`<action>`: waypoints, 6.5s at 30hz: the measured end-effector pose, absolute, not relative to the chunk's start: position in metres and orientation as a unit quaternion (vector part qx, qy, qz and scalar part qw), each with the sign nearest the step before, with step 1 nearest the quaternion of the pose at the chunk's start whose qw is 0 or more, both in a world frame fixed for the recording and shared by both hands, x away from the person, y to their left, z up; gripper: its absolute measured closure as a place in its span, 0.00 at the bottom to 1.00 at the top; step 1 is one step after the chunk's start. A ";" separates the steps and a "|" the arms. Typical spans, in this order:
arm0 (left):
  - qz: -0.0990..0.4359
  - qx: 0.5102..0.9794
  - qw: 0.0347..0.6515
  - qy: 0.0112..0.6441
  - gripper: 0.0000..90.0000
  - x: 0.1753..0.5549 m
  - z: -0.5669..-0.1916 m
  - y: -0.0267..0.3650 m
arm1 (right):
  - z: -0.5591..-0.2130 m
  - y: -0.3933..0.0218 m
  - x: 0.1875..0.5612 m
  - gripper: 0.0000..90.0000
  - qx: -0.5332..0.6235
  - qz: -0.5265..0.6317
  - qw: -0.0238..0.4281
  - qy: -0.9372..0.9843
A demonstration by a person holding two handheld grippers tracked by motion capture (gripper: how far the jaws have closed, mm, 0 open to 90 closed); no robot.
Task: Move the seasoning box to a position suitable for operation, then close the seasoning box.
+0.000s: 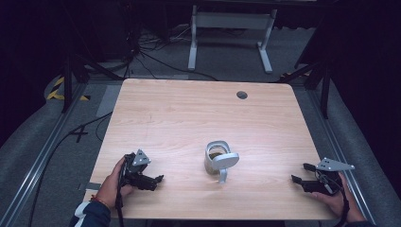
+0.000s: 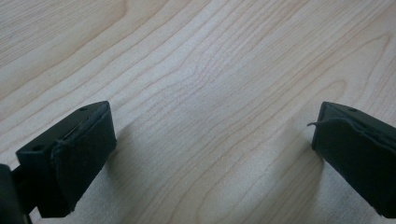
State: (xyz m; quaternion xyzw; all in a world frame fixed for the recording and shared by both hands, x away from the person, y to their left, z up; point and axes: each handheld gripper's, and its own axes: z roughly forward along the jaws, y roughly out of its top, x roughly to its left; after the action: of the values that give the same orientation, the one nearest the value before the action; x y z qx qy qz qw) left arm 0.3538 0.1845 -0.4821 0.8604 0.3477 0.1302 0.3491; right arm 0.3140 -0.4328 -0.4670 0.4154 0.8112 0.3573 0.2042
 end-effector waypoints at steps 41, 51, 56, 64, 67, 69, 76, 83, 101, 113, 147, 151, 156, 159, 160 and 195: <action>0.127 0.863 0.350 0.341 0.00 0.353 -0.482 0.187 | -0.416 -0.382 0.293 1.00 0.314 0.440 0.193 0.819; 0.126 0.864 0.348 0.341 0.00 0.353 -0.482 0.187 | -0.401 -0.353 0.290 1.00 0.276 0.458 0.184 0.825; 0.127 0.864 0.349 0.341 0.00 0.353 -0.482 0.187 | -0.392 -0.335 0.287 1.00 0.246 0.464 0.183 0.831; 0.125 0.864 0.348 0.341 0.00 0.353 -0.482 0.187 | -0.382 -0.302 0.288 1.00 0.212 0.471 0.171 0.839; 0.127 0.864 0.349 0.341 0.00 0.353 -0.482 0.187 | -0.379 -0.292 0.290 1.00 0.200 0.473 0.170 0.841; 0.127 0.864 0.349 0.341 0.00 0.353 -0.482 0.187 | -0.378 -0.288 0.291 1.00 0.197 0.475 0.169 0.841; 0.126 0.863 0.349 0.341 0.00 0.353 -0.482 0.187 | -0.371 -0.264 0.296 1.00 0.174 0.485 0.167 0.841; 0.126 0.863 0.350 0.341 0.00 0.353 -0.482 0.187 | -0.366 -0.252 0.298 1.00 0.160 0.488 0.165 0.842; 0.124 0.864 0.348 0.341 0.00 0.354 -0.482 0.187 | -0.360 -0.234 0.307 1.00 0.141 0.489 0.179 0.842; 0.123 0.864 0.349 0.341 0.00 0.354 -0.482 0.187 | -0.360 -0.226 0.314 1.00 0.138 0.484 0.182 0.845; 0.123 0.866 0.350 0.336 0.00 0.354 -0.482 0.187 | -0.363 -0.258 0.322 1.00 0.171 0.455 0.205 0.850; 0.125 0.866 0.349 0.336 0.00 0.354 -0.482 0.187 | -0.365 -0.266 0.318 1.00 0.176 0.442 0.211 0.854; 0.125 0.866 0.349 0.336 0.00 0.354 -0.482 0.187 | -0.370 -0.279 0.315 0.99 0.187 0.427 0.216 0.858; 0.124 0.866 0.349 0.336 0.00 0.354 -0.482 0.187 | -0.375 -0.291 0.313 0.97 0.196 0.417 0.219 0.860; 0.125 0.866 0.349 0.336 0.00 0.354 -0.482 0.187 | -0.377 -0.295 0.312 0.96 0.199 0.415 0.219 0.860; 0.125 0.865 0.348 0.339 0.00 0.354 -0.482 0.187 | -0.467 -0.423 0.290 0.35 0.365 0.367 0.203 0.832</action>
State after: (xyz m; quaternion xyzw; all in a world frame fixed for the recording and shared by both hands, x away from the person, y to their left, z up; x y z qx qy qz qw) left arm 0.3537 0.1872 -0.4816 0.8648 0.3391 0.1250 0.3484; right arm 0.2899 -0.4230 -0.4669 0.3646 0.8315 0.3669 0.2026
